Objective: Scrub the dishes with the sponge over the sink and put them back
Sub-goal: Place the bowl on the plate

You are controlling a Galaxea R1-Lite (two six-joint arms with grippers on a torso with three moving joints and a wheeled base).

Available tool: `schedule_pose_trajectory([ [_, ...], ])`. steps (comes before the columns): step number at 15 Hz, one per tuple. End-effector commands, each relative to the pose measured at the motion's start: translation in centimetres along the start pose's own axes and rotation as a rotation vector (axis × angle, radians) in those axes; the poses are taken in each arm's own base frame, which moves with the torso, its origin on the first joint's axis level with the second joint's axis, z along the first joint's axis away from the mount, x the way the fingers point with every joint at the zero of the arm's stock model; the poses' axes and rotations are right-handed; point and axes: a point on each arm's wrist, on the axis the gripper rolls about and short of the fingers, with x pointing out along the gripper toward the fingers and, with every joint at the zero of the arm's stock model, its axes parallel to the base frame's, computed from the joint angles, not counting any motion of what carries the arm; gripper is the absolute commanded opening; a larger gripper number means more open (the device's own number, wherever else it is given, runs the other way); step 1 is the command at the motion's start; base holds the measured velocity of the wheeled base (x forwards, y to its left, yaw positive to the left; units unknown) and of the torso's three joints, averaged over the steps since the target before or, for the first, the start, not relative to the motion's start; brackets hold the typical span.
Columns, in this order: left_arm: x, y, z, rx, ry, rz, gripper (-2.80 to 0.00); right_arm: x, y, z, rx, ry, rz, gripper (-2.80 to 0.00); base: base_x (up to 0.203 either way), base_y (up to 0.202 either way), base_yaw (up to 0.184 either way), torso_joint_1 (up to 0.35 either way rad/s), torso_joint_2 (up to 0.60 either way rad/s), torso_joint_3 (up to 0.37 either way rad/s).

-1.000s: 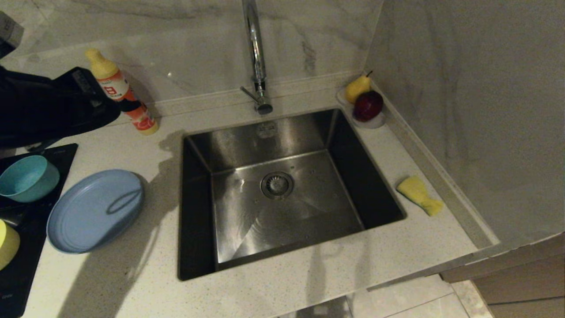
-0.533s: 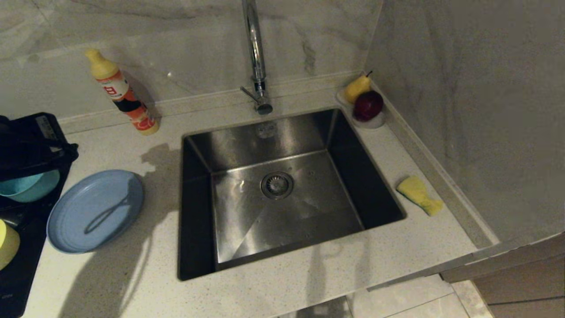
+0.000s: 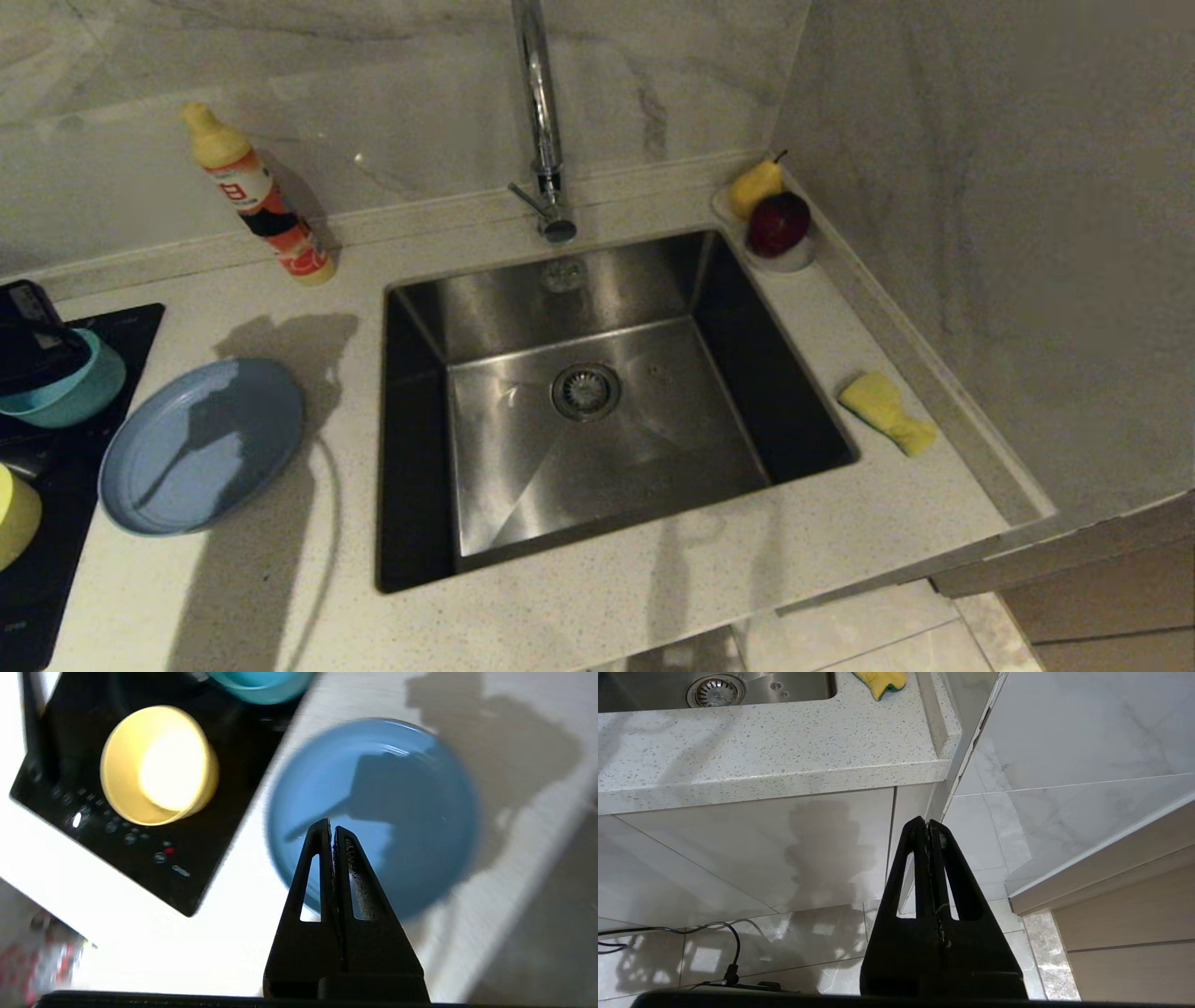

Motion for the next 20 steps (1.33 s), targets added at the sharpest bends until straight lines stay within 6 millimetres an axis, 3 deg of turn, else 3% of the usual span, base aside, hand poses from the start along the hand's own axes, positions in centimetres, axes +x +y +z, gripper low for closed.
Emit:
schedule_pose_trajectory([
  [1,3.0,1.3,0.2,-0.039,0.064,0.069,-2.80,0.0,0.0,0.0,-0.001,0.000,0.001,-2.80,0.000,0.000,0.000,0.000,0.00,0.000],
  [3,4.3,3.0,0.5,-0.083,0.092,0.104,-2.80,0.0,0.0,0.0,-0.002,-0.002,0.001,-2.80,0.000,0.000,0.000,0.000,0.00,0.000],
  [4,5.1,3.8,0.6,-0.100,0.113,0.127,-2.31,0.0,0.0,0.0,0.000,-0.002,0.001,-2.80,0.000,0.000,0.000,0.000,0.00,0.000],
  [5,5.7,4.6,0.5,-0.116,0.141,0.128,0.00,0.0,0.0,0.0,-0.002,-0.001,0.001,-2.80,0.000,0.000,0.000,0.000,0.00,0.000],
  [9,7.1,7.4,0.0,-0.177,0.245,0.133,0.00,0.0,0.0,0.0,-0.001,-0.001,0.001,-2.80,0.000,0.000,0.000,0.000,0.00,0.000],
  [14,10.7,11.4,-1.2,-0.280,0.387,0.142,0.00,0.0,0.0,0.0,-0.001,0.000,0.001,-2.80,0.000,0.000,0.000,0.000,0.00,0.000],
  [16,11.9,12.0,-2.4,-0.291,0.443,0.161,0.00,0.0,0.0,0.0,0.000,-0.002,0.001,-2.80,0.000,0.000,0.000,0.000,0.00,0.000],
  [20,13.1,12.7,-2.9,-0.331,0.489,0.122,0.00,0.0,0.0,0.0,-0.002,-0.002,0.001,-2.80,0.000,0.000,0.000,0.000,0.00,0.000],
])
